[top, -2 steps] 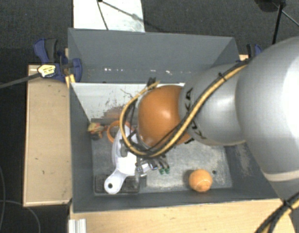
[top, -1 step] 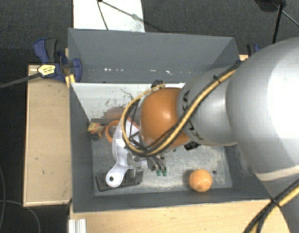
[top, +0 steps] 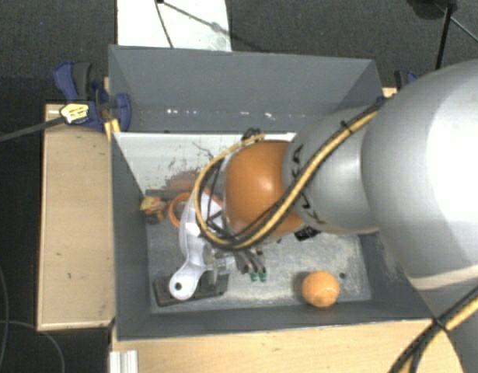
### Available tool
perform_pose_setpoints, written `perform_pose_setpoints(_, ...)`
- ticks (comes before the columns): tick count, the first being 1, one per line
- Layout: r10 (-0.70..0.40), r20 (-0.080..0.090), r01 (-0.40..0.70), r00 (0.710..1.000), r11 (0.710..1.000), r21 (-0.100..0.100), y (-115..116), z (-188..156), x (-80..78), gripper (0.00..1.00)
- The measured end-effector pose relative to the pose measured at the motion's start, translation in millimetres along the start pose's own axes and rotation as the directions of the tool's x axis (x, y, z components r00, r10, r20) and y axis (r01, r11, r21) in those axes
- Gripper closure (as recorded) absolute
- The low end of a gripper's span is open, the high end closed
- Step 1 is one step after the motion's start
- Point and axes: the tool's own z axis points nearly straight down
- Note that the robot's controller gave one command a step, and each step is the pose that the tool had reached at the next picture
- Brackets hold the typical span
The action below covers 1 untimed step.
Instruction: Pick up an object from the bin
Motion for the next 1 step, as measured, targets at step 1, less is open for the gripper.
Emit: perform_pose_setpoints(1, 0.047, 0.011, -0.047, 0.999, 0.999, 0.002, -26.8, -158.3, -3.3, 1.0)
